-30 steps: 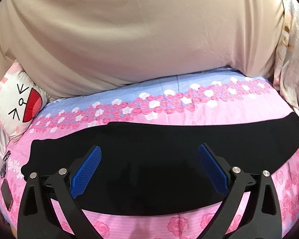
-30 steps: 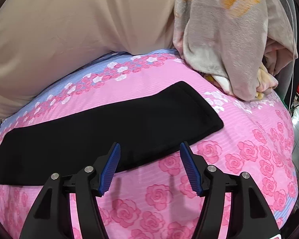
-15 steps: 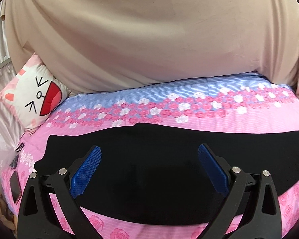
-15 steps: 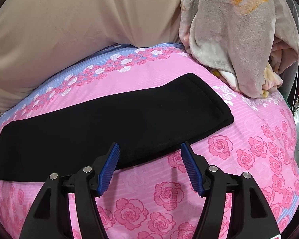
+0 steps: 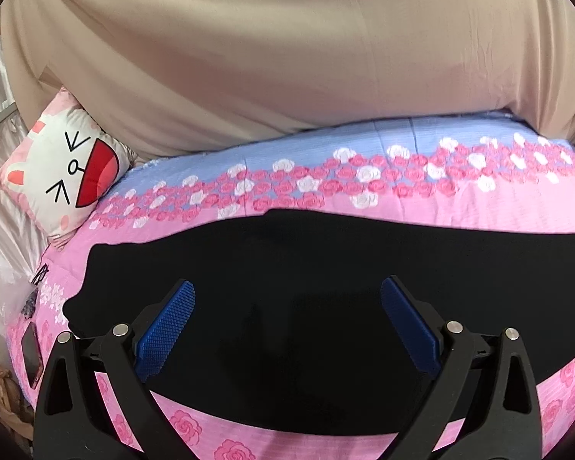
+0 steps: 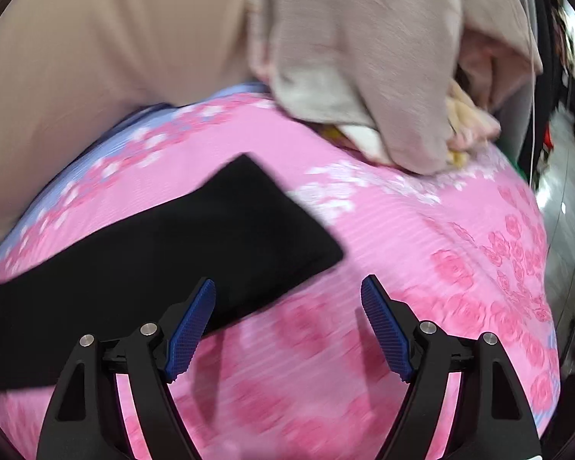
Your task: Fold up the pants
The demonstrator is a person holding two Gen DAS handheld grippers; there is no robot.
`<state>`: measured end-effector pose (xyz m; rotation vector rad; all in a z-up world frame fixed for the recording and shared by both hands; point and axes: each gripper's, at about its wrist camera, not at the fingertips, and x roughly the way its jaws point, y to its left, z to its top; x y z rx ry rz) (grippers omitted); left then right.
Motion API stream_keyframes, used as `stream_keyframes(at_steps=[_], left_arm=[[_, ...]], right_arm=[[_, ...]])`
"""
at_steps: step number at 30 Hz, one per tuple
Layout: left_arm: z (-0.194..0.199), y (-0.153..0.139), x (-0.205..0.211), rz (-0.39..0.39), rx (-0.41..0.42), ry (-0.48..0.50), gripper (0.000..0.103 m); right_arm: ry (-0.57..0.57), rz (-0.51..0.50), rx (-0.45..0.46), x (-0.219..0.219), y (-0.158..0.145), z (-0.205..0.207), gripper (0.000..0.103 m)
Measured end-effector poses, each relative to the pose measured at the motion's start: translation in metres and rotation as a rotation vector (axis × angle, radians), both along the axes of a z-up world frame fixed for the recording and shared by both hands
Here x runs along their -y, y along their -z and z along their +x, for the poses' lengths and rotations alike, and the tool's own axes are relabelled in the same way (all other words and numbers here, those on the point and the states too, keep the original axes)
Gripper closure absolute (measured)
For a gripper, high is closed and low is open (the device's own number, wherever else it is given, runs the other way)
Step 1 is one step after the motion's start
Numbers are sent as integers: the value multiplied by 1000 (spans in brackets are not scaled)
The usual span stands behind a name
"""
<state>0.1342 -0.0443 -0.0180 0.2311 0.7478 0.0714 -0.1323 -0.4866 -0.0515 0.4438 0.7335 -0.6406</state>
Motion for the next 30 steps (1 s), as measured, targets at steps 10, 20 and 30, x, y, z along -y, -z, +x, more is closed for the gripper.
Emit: stream_keyframes(at_steps=[10,20,30], left_arm=[[-7,6,-32,-13,-16,-37,7],[-17,13,-126,-76,-31,-129,7],[-26,21,-264,-113,-34,-287,7]], right_arm=[[-120,45,3,2,-3,46,86],[-647,84,185,-204,-93,141,85],[-1016,76,-3,-443,-36,245,84]])
